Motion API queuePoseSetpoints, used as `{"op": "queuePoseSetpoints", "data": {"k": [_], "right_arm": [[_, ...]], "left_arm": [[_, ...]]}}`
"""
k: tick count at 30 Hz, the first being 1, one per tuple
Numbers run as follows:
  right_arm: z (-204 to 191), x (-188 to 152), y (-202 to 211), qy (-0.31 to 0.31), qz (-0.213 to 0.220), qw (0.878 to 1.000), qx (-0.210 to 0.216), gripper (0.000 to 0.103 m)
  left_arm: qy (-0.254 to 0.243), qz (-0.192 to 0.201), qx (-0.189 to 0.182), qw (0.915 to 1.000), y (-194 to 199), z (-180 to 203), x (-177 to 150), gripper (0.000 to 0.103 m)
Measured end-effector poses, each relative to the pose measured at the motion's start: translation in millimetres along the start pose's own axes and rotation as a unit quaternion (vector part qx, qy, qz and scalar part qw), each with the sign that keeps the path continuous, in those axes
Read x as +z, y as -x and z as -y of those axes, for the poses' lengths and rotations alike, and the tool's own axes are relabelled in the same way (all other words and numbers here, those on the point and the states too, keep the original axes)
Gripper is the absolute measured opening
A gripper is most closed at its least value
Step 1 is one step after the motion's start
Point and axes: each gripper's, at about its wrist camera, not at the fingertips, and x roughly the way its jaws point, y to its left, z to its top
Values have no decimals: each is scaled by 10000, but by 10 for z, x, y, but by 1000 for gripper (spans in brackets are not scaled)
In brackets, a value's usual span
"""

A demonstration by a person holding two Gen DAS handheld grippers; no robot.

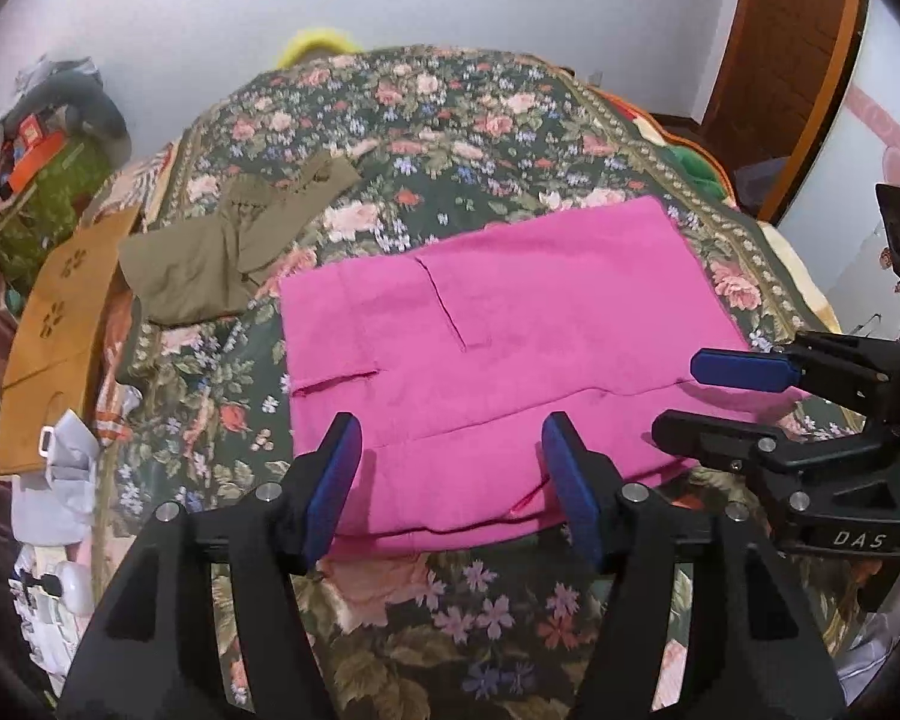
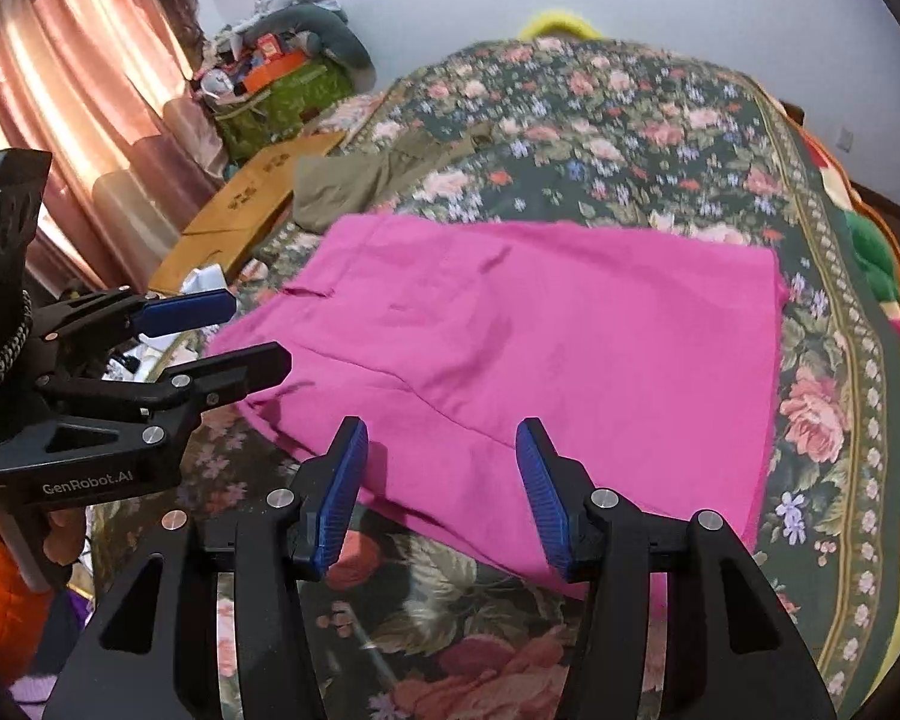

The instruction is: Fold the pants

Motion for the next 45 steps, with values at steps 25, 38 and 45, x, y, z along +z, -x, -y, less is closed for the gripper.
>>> {"op": "queuePoseSetpoints", "data": {"k": [25,38,45], "right_arm": [[751,-502,233,-1061,-186,9934,-405,48],[923,-597,353,-911,-269,9918,-856,48],[976,-441,523,-995,-21,9921,-770,49]], "left_arm": [[799,-197,123,9965,-74,-578,-460,78],[719,-204,284,9968,-27,-529,-470,79],[504,48,499,9975,187,-501,-280,79]]}}
